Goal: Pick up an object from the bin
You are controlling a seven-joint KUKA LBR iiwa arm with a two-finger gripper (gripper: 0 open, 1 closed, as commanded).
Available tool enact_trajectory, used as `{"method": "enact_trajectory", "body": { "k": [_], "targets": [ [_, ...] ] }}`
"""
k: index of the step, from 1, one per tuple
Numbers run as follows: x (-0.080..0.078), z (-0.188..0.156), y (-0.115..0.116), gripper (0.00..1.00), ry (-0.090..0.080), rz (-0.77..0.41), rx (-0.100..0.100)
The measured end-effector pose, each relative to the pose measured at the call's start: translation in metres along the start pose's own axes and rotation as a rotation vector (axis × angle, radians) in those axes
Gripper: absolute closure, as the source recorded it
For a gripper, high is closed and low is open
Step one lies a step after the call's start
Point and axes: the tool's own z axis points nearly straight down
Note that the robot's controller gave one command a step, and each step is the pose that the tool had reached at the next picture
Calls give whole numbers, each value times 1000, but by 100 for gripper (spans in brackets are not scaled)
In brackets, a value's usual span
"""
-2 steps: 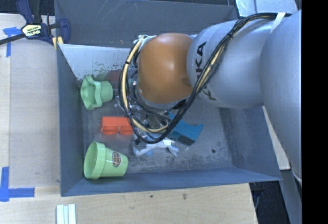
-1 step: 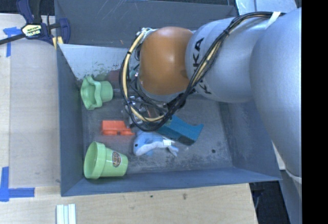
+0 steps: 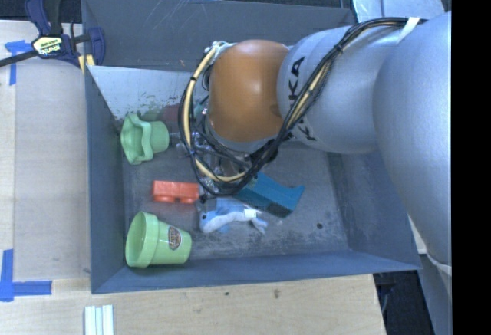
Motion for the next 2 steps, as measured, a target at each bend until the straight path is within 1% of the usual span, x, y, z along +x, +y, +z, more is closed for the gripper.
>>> {"method": "enact_trajectory", "body": {
  "k": [1, 2],
  "targets": [
    [0, 0, 0, 0, 0, 0, 0],
    [6, 51, 13, 100, -6, -292, 0]
  ]
}}
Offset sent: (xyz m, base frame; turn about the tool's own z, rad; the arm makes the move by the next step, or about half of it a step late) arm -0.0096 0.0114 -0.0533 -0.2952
